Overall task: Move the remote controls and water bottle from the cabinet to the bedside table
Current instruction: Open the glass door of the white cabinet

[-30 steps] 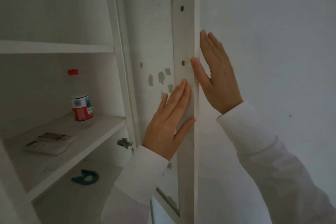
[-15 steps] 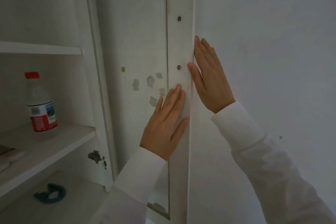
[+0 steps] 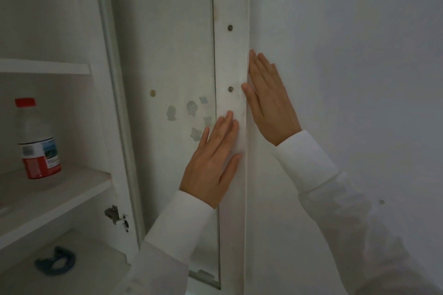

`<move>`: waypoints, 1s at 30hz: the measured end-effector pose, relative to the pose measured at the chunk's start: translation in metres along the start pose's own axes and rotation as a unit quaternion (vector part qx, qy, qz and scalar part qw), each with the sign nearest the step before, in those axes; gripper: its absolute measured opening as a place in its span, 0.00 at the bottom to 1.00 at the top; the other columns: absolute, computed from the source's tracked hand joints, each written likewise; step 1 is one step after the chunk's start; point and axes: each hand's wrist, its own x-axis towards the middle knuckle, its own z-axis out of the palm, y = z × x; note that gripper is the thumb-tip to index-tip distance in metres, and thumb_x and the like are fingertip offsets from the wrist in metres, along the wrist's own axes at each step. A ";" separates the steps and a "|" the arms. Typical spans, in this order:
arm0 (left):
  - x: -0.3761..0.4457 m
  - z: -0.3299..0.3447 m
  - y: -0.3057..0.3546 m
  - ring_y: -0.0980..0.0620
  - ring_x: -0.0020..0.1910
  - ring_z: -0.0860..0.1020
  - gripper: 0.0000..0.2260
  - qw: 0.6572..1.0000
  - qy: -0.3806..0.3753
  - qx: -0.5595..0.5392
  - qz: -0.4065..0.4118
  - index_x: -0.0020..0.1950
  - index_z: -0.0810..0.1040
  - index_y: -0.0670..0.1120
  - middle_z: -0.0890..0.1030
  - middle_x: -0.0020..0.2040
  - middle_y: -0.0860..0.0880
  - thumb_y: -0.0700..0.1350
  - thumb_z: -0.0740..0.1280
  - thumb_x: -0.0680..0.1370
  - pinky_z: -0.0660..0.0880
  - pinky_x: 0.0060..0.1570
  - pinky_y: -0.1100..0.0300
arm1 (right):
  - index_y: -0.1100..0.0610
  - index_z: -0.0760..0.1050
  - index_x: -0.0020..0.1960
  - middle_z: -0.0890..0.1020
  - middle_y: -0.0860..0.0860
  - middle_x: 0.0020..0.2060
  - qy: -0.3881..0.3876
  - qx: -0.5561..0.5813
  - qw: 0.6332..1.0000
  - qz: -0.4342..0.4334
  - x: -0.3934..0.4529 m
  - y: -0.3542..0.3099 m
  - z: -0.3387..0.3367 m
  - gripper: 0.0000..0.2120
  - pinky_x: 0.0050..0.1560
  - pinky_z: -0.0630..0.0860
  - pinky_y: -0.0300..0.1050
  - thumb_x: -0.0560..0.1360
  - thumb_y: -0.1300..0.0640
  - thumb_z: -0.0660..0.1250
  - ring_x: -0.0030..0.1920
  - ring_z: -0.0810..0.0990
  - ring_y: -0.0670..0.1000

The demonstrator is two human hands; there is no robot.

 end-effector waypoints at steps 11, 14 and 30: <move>-0.005 -0.008 0.005 0.56 0.76 0.53 0.25 0.999 0.005 0.004 -0.031 0.76 0.54 0.44 0.55 0.77 0.50 0.49 0.54 0.81 0.50 0.75 0.56 | 0.62 0.52 0.76 0.57 0.56 0.76 0.034 0.071 0.997 -0.012 -0.004 -0.002 -0.004 0.26 0.76 0.51 0.53 0.82 0.52 0.52 0.77 0.51 0.53; -0.010 -0.017 0.001 0.58 0.76 0.53 0.25 0.999 0.020 0.018 -0.044 0.76 0.54 0.44 0.56 0.77 0.50 0.49 0.55 0.81 0.50 0.75 0.56 | 0.63 0.53 0.75 0.58 0.57 0.76 0.053 0.081 0.995 -0.032 -0.009 -0.010 -0.008 0.25 0.76 0.52 0.54 0.82 0.54 0.53 0.77 0.52 0.54; -0.094 -0.128 -0.030 0.55 0.73 0.59 0.25 0.955 0.051 0.172 -0.236 0.74 0.61 0.46 0.62 0.72 0.54 0.50 0.58 0.78 0.58 0.73 0.51 | 0.61 0.62 0.73 0.68 0.55 0.71 -0.037 0.262 0.961 -0.077 -0.026 -0.122 0.058 0.23 0.75 0.56 0.44 0.81 0.52 0.53 0.74 0.61 0.52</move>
